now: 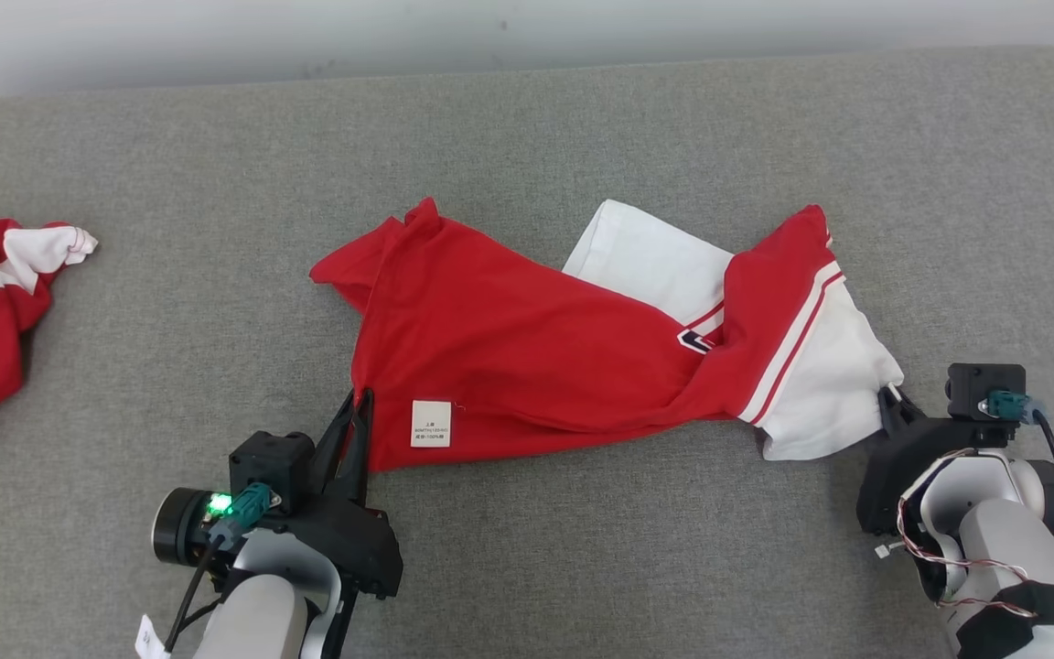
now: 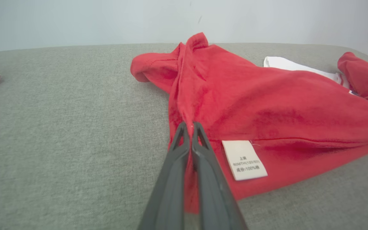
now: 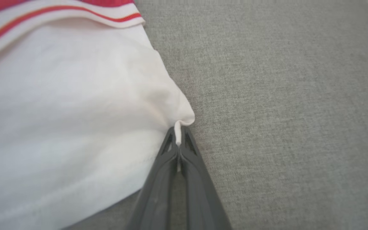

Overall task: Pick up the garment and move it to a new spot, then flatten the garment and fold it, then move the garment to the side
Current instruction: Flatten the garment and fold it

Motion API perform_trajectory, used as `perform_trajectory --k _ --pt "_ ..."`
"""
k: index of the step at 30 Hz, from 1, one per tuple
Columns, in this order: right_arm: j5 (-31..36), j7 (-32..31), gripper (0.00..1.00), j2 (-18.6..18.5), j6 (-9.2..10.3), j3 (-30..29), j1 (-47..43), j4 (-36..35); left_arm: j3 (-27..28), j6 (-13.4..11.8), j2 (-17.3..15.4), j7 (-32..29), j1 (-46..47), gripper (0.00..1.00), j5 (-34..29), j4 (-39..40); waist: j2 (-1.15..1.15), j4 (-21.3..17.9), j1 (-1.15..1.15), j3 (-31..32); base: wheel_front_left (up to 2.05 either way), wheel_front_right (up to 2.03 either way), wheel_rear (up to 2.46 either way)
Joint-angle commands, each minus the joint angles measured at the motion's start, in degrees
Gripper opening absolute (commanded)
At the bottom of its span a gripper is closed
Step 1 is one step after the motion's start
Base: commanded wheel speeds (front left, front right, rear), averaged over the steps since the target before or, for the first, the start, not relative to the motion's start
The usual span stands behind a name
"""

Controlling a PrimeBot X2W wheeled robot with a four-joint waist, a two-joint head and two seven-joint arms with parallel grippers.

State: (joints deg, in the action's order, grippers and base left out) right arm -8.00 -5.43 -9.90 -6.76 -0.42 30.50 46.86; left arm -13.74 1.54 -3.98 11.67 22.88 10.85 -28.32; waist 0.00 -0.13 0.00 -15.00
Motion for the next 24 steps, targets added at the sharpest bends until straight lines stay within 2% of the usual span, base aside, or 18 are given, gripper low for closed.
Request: perform_trajectory --k 1,6,10,19,24 --pt "-0.8 -0.7 0.00 2.1 -1.26 1.5 -3.7 1.6 0.0 0.1 -0.2 0.3 -0.3 0.00 0.7 0.3 0.00 0.0 0.00 0.3 0.00 0.00 0.00" --pt "-5.1 4.9 0.00 0.0 -0.79 -1.3 -0.4 -6.1 0.5 1.0 0.0 0.5 1.6 0.00 2.4 2.2 0.00 -0.3 0.00 1.8 0.00 0.00 0.00" --pt "-7.6 6.3 0.00 -1.9 -0.79 -1.2 0.7 -13.8 1.7 2.0 0.2 -0.4 3.6 0.00 5.6 4.4 0.00 -0.8 0.00 3.4 0.00 0.00 0.00" --pt "-13.8 2.6 0.00 -4.5 -0.77 -1.1 2.8 -33.3 5.2 4.5 0.7 -4.3 8.9 0.00 18.2 9.4 0.00 -1.9 0.00 5.5 0.00 0.00 0.00" --pt "-15.7 -0.5 0.00 -4.0 -0.77 -2.5 4.2 -37.8 5.4 5.0 0.9 -7.1 12.1 0.00 24.1 10.5 0.00 -2.5 0.00 4.5 0.00 0.00 0.00"
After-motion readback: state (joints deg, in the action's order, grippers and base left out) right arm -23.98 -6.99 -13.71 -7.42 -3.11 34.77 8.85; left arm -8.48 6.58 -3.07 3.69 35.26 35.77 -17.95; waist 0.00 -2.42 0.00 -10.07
